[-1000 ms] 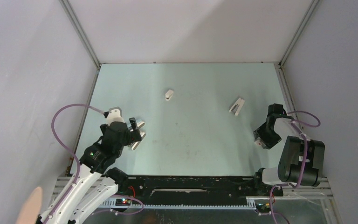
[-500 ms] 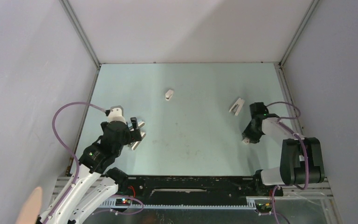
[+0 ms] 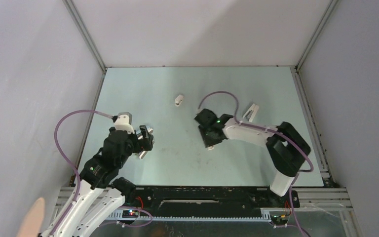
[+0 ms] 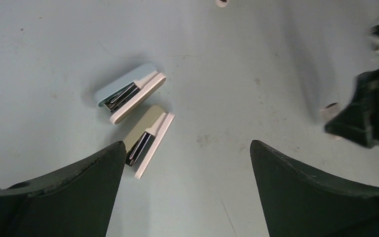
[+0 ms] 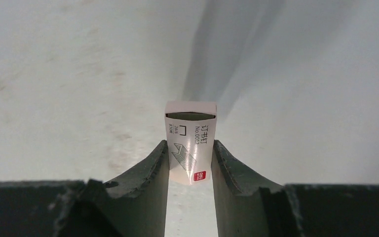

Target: Load the staples into the stapler

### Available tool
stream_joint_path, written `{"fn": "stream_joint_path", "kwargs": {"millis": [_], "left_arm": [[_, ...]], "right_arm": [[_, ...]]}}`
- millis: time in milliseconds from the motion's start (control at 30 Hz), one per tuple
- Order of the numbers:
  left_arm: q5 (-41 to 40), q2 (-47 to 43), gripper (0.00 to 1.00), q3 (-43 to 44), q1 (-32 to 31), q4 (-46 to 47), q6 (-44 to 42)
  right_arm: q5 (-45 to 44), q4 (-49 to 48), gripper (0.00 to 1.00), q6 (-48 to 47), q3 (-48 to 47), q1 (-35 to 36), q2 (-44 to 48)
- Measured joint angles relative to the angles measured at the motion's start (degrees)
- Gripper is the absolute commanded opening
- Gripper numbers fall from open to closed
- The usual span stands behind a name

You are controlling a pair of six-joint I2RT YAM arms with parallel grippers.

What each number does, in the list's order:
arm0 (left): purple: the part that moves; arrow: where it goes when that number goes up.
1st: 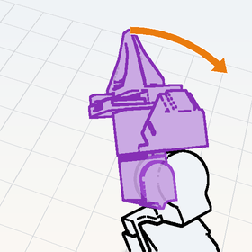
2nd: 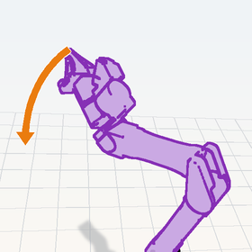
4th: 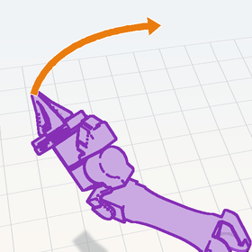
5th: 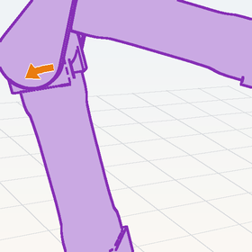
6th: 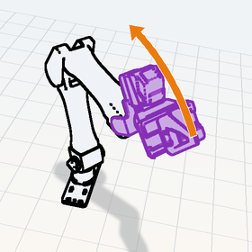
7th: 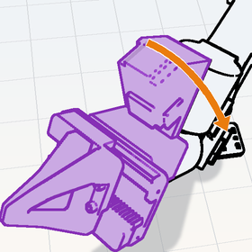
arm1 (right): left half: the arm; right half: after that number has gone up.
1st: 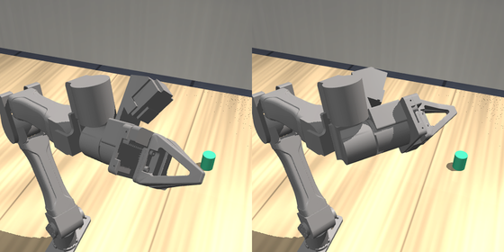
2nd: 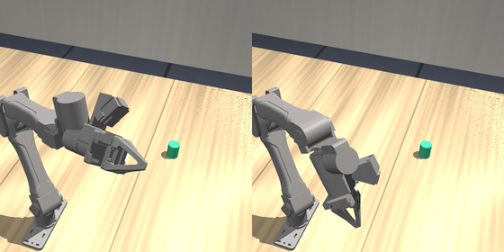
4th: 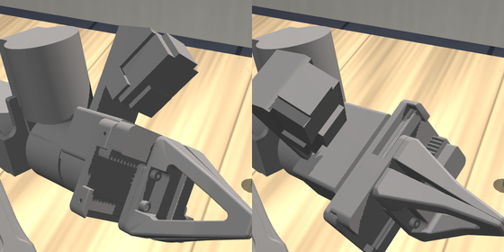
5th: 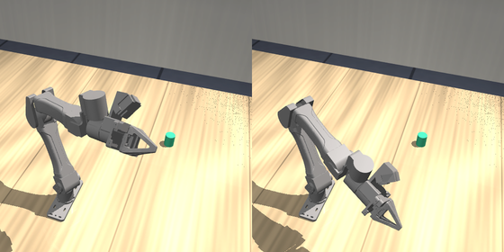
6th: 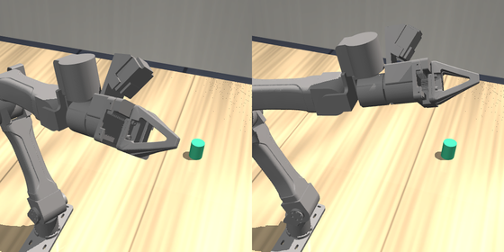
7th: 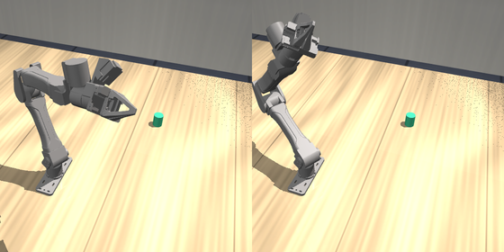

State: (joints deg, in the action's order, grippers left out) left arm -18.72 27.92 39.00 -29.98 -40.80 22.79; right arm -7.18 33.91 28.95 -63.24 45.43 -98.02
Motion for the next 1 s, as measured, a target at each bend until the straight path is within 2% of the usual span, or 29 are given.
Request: {"fn": "stream_joint_path", "kwargs": {"millis": [100, 233, 333, 467, 567, 867, 1000], "left_arm": [[2.1, -0.2, 1.00, 0.0, 0.0, 0.5, -0.4], [4.9, 0.3, 1.00, 0.0, 0.0, 0.9, -0.2], [7.2, 1.6, 1.00, -0.1, 0.0, 1.6, 0.6], [8.5, 3.3, 1.00, -0.7, 0.0, 2.2, 1.5], [9.1, 4.2, 1.00, -1.0, 0.0, 2.7, 2.2], [11.7, 9.7, 1.00, -2.0, -0.2, 4.7, 3.7], [12.9, 12.5, 1.00, -3.6, -2.5, 8.3, 4.7]], "right_arm": [[-0.4, 0.2, 0.31, -4.2, -3.9, 6.5, -4.4], [0.1, 1.2, 0.32, -9.2, -4.7, 12.4, -7.6], [0.3, 2.4, 0.42, -12.3, -4.7, 14.2, -8.3], [0.3, 2.4, 0.56, -15.4, -4.5, 15.6, -8.3], [0.3, 1.3, 0.61, -16.9, -3.1, 16.0, -7.2], [-2.0, -4.0, 0.61, -17.5, 6.1, 15.4, -0.1], [-3.6, -7.5, 0.63, -16.3, 12.0, 14.1, 4.9]]}}
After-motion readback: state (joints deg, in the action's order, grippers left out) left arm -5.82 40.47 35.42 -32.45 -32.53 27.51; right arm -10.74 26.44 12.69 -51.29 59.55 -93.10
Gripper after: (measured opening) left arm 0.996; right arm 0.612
